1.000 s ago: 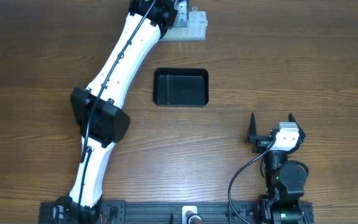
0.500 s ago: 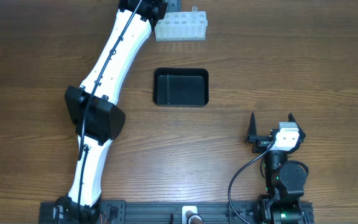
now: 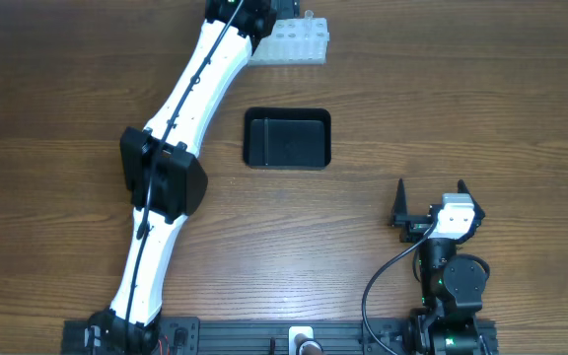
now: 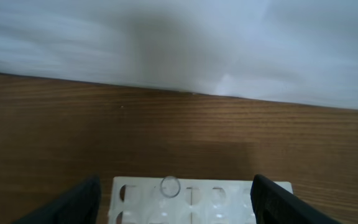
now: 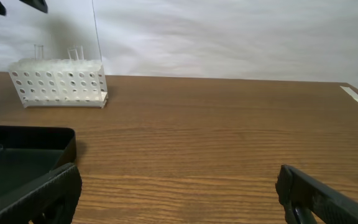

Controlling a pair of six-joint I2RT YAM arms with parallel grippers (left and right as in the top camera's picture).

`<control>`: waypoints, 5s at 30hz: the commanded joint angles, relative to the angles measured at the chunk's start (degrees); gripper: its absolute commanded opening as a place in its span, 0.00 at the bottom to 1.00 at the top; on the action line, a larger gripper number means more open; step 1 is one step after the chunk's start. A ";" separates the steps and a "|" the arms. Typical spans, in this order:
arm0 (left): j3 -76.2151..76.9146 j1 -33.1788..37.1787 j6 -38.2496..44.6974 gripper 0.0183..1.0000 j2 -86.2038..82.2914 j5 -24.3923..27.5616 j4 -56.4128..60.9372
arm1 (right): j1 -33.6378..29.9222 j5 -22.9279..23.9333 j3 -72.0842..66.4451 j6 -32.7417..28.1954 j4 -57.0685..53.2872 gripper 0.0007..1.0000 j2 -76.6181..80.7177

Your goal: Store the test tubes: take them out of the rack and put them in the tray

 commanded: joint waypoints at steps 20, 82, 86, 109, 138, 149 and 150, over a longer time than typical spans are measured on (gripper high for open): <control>1.18 0.92 3.34 0.76 7.58 -0.70 4.70 | 0.35 -0.31 -0.31 0.17 -0.24 0.99 -0.52; 1.18 1.75 7.82 0.08 9.53 0.90 5.62 | 0.35 -0.31 -0.31 0.17 -0.24 0.99 -0.52; 1.46 1.70 7.82 0.08 9.49 0.90 5.16 | 0.35 -0.31 -0.31 0.17 -0.24 0.99 -0.52; 5.79 0.98 7.82 0.04 3.82 0.85 0.83 | 0.35 -0.31 -0.31 0.17 -0.24 0.99 -0.52; 5.79 -1.07 -3.54 0.02 -8.52 15.21 -27.89 | 0.35 -0.31 -0.31 0.17 -0.24 0.99 -0.52; 5.77 -1.16 -4.70 0.02 -7.72 23.82 -41.48 | 0.35 -0.33 -0.31 0.17 -0.24 0.99 -0.52; 5.77 -1.18 -4.70 0.02 -7.43 24.57 -42.71 | 0.35 -0.33 -0.31 0.17 -0.24 0.99 -0.52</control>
